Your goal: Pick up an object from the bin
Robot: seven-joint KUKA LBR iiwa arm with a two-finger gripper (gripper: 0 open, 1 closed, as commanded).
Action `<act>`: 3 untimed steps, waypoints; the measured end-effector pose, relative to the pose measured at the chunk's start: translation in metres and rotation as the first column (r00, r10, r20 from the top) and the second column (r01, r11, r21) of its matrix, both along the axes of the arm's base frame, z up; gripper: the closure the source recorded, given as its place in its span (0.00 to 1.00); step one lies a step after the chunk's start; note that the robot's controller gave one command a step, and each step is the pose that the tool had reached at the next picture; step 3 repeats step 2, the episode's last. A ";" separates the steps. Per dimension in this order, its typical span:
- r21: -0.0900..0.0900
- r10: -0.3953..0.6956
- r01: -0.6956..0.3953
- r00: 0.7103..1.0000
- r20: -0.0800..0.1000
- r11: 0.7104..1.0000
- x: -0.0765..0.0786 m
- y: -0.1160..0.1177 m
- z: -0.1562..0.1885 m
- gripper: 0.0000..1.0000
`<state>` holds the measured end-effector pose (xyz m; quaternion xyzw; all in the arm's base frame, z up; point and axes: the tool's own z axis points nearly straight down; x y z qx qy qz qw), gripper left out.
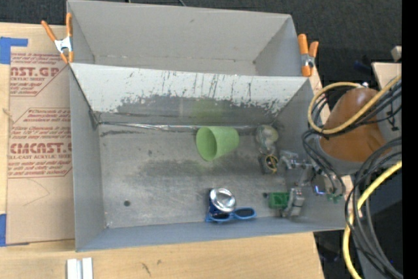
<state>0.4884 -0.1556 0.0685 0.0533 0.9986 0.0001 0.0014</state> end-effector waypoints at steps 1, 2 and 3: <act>-0.001 0.002 -0.002 1.000 -0.002 1.000 -0.001 0.000 0.001 1.00; -0.004 0.041 -0.041 0.999 0.008 0.999 0.034 0.004 0.152 1.00; -0.004 0.041 -0.041 0.999 0.008 0.999 0.034 0.004 0.152 1.00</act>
Offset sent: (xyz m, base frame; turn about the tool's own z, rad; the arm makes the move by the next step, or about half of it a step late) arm 0.0000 0.0000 0.0000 0.0000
